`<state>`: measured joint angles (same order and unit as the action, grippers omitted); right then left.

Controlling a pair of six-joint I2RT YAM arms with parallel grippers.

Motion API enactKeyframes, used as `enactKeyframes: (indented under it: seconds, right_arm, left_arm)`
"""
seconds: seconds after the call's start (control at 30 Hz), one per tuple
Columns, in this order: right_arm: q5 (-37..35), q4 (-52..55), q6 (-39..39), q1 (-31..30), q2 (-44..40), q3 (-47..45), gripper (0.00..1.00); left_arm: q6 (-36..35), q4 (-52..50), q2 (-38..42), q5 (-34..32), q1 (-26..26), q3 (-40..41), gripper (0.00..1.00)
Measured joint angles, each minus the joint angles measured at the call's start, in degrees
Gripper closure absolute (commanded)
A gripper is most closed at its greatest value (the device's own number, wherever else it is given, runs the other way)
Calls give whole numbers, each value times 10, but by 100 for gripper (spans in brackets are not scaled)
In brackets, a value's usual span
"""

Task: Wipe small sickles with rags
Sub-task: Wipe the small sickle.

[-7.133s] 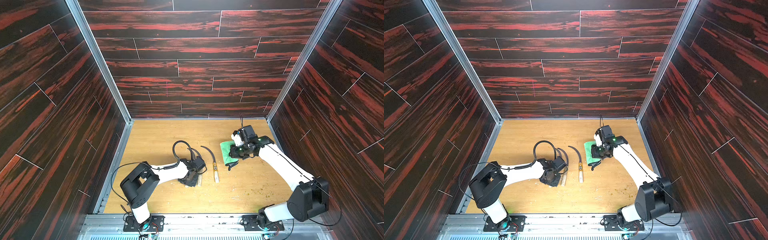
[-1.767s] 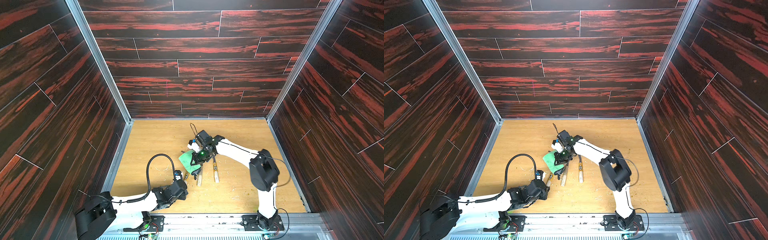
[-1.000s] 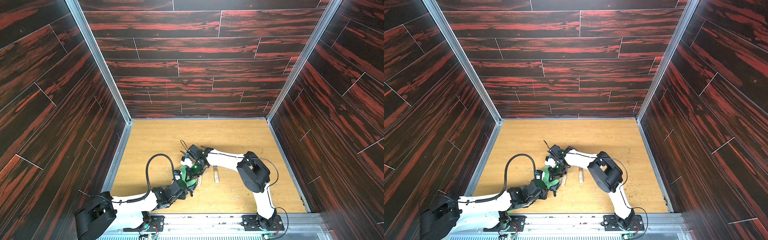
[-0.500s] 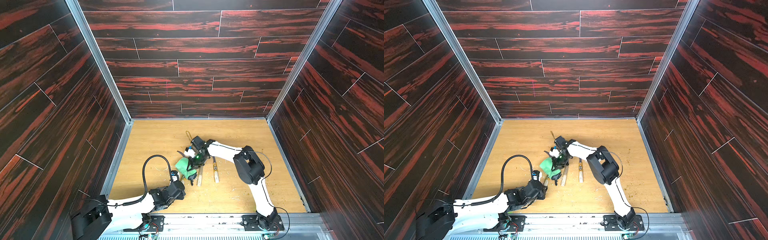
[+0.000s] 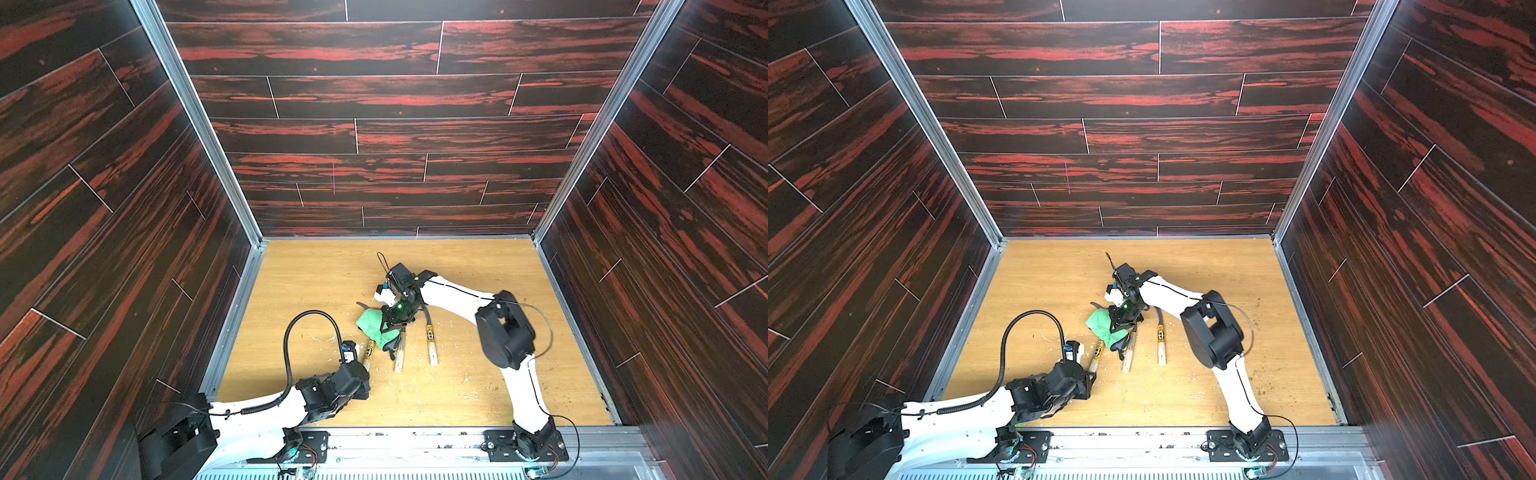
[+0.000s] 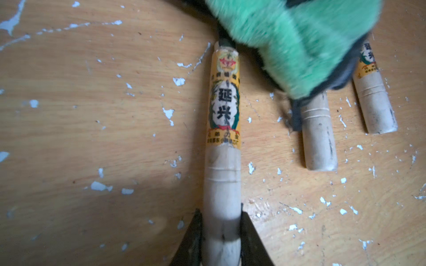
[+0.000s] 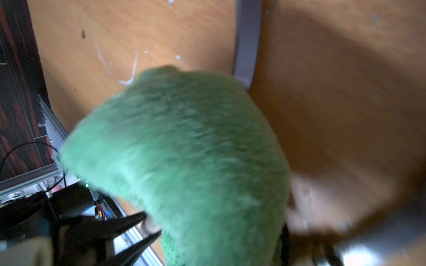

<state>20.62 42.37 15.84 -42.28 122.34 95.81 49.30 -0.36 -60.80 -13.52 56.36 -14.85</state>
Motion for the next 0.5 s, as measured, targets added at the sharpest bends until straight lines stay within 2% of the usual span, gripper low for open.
enactKeyframes:
  seconds: [0.07, 0.2, 0.37, 0.5]
  right_arm:
    - [-19, 3, 1, -1, -36, -11, 100]
    - [-48, 2, 2, 0, -90, -15, 100]
    - [-65, 2, 2, 3, -116, -14, 100]
    - [-74, 5, 2, 6, -116, -15, 100]
  left_arm:
    - [-4, 0, -10, 5, 1, -3, 87]
    - [-7, -6, -35, 7, 2, -19, 87]
    - [-11, 0, -63, 14, 2, -36, 87]
    - [-14, -7, -68, 17, 2, -43, 78]
